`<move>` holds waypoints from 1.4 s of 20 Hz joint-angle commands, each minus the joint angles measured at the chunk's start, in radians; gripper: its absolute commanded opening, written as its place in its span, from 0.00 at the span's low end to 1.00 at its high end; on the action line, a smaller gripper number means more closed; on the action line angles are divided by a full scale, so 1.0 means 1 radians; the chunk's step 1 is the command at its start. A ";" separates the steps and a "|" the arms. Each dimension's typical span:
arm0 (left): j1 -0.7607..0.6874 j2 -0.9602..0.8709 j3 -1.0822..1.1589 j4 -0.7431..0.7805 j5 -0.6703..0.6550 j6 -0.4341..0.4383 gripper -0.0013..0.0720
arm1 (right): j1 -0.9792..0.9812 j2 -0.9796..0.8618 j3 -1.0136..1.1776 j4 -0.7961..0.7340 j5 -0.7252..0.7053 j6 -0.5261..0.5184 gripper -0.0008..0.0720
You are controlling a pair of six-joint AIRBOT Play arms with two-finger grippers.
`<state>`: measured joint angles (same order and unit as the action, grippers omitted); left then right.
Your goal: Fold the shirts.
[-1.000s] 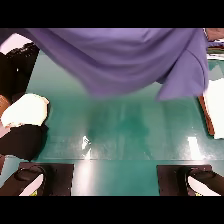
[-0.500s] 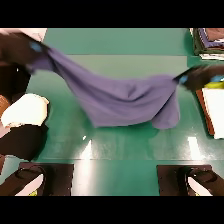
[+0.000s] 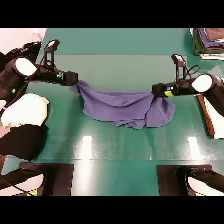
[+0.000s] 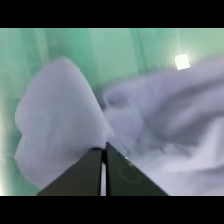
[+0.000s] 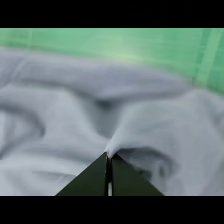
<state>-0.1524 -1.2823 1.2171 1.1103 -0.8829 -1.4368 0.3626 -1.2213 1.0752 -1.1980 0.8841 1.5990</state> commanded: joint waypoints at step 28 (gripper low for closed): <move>0.000 0.571 0.544 0.049 -0.206 -0.007 0.05 | -0.049 0.566 0.209 -0.010 0.295 -0.008 0.03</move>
<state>-0.1528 -0.7502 1.6867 1.1526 -1.0485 -1.4193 0.3145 -0.6930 1.2839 -1.2030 1.1095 1.5242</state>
